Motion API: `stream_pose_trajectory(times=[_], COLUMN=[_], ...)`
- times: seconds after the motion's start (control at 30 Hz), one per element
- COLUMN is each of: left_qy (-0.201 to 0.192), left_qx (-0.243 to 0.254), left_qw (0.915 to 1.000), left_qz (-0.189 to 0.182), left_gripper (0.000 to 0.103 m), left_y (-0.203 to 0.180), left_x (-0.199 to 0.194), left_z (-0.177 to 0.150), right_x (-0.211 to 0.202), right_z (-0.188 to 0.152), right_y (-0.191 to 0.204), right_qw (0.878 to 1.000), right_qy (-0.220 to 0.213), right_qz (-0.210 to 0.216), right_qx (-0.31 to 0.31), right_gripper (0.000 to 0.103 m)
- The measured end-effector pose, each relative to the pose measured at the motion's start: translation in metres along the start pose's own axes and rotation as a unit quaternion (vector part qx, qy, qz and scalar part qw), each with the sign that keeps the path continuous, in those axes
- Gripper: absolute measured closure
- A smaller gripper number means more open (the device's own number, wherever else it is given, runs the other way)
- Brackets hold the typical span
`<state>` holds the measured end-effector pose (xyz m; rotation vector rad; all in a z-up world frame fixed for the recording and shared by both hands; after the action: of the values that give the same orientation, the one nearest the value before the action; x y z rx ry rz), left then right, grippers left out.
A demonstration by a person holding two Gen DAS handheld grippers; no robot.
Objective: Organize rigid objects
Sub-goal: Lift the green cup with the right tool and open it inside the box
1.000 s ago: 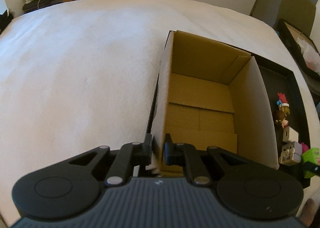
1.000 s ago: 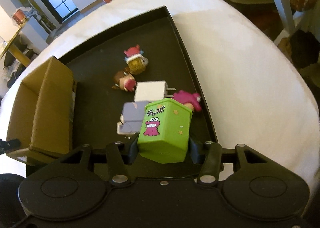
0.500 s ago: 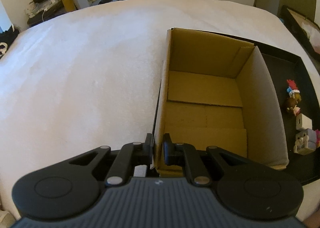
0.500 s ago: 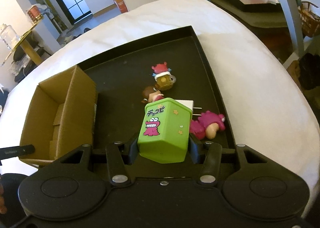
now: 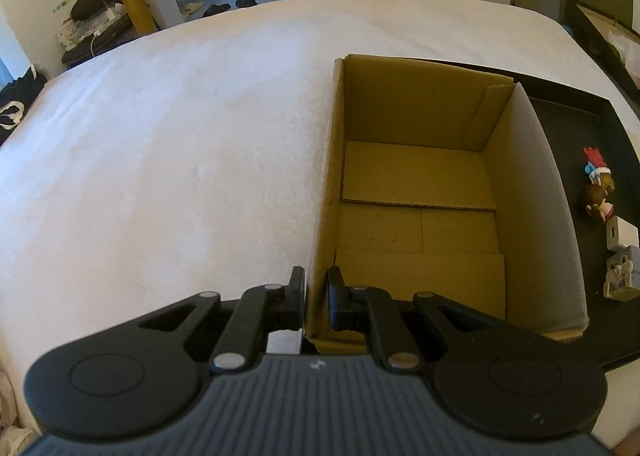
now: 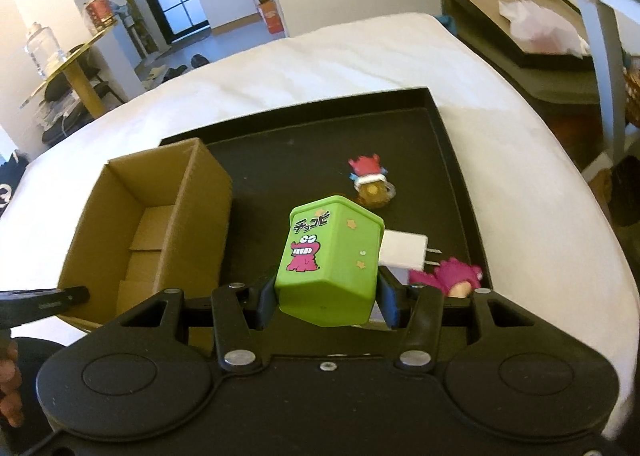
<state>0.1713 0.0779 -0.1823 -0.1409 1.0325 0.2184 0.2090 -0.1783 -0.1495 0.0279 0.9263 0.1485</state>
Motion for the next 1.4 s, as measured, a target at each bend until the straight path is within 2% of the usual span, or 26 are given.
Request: stream_pose_trajectory(times=[0.37, 0.53, 0.9, 1.13, 1.4], left_qy=[-0.006, -0.01, -0.015, -0.016, -0.016], left_qx=[-0.006, -0.009, -0.02, -0.027, -0.039], left_qw=[0.9999, 0.9998, 0.9994, 0.999, 0.9981], left_qz=[-0.007, -0.012, -0.025, -0.033, -0.044], left_gripper=[0.093, 0.093, 0.093, 0.093, 0.093], left_y=[0.006, 0.009, 0.015, 0.018, 0.024], left_x=[-0.005, -0.007, -0.006, -0.004, -0.003], left_z=[-0.001, -0.001, 0.0, -0.001, -0.001], right_x=[-0.003, -0.002, 0.002, 0.005, 0.009], right_z=[0.015, 0.019, 0.021, 0.019, 0.013], right_y=[0.044, 0.065, 0.117, 0.149, 0.177], right_qw=[0.998, 0.996, 0.987, 0.979, 0.973], right_qy=[-0.024, -0.038, -0.059, -0.069, -0.06], right_qz=[-0.014, -0.028, -0.027, 0.0, 0.044], right_qx=[-0.049, -0.082, -0.149, -0.189, -0.219], right_gripper=[0.054, 0.054, 0.054, 0.054, 0.054])
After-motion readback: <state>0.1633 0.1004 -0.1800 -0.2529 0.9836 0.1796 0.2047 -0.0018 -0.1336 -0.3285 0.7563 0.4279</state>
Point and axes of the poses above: each gripper's, at about its wrist camera, not at the fingertips, and x roughly the way its jaws point, y to its left, z to its top, the point moved 5 cm from there along x, roughly the way its jaws point, and after that the axes turned 8 degrees about -z, right-handed, at the moved point
